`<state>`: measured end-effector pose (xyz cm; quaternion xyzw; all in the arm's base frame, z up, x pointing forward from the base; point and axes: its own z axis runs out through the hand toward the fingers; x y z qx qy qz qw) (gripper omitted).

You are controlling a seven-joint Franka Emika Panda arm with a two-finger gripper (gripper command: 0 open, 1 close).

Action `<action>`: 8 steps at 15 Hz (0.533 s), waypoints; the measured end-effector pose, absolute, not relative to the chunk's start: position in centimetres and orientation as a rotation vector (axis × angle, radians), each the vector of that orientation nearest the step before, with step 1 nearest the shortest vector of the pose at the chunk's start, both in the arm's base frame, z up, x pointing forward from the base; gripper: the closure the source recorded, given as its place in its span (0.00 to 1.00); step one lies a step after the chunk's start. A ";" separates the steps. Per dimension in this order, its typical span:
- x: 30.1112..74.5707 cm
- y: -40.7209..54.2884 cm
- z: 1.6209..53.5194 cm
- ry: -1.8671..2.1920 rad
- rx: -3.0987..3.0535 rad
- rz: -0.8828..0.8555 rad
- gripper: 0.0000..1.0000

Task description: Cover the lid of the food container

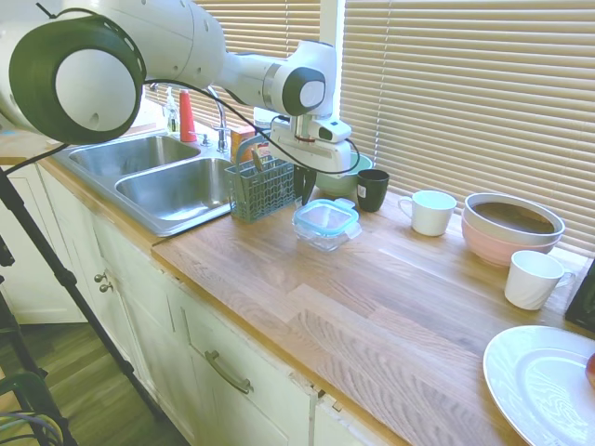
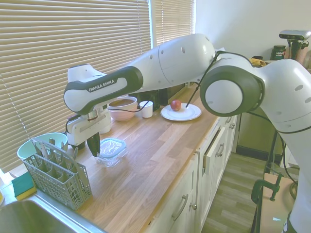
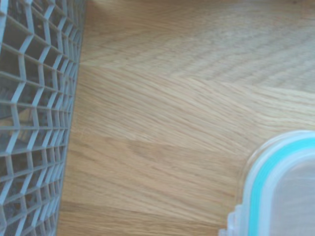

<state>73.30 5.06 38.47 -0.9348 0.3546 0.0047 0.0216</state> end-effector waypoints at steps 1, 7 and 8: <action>73.5 5.1 38.3 1.104 -2.895 0.016 1.00; 74.1 5.3 38.3 1.132 -2.885 0.022 0.00; 74.1 5.4 38.3 1.131 -2.885 0.022 0.00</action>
